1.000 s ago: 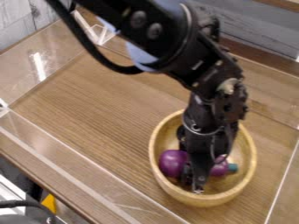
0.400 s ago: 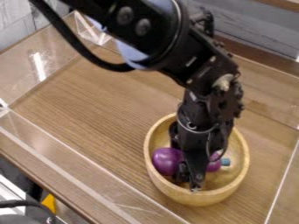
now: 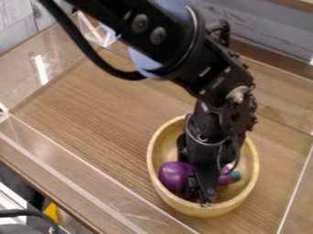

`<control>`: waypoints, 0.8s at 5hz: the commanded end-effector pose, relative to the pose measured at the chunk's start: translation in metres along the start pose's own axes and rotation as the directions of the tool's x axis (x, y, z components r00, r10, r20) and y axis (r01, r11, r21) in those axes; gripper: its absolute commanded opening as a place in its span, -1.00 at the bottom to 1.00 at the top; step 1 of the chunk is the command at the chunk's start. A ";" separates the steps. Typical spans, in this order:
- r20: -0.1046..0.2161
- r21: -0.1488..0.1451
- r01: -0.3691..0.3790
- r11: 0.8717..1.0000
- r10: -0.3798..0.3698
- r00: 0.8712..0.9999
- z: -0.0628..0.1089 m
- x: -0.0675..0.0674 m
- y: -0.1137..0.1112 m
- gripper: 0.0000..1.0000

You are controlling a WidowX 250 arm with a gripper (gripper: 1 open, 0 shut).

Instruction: Remove the purple eggplant from inside the brown bowl and put it on the table

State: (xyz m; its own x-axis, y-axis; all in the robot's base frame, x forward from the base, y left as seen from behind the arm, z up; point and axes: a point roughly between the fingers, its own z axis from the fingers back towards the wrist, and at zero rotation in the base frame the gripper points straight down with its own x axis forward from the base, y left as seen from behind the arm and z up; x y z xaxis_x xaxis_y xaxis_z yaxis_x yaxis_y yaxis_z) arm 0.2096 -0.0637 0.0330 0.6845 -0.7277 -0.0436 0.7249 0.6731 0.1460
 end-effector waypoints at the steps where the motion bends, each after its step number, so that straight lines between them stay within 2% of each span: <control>1: 0.021 0.014 0.062 0.998 -0.063 0.998 0.012 0.002 -0.003 -1.00; 2: 0.023 0.015 0.119 0.993 -0.119 0.993 0.018 0.003 -0.008 -1.00; 4: 0.019 0.018 0.163 0.986 -0.163 0.986 0.006 -0.020 -0.005 -1.00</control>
State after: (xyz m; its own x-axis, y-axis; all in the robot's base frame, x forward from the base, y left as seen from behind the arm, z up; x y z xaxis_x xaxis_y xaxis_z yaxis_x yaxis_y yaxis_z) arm 0.1887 -0.0531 0.0340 0.5573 -0.8275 -0.0685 0.8267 0.5453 0.1388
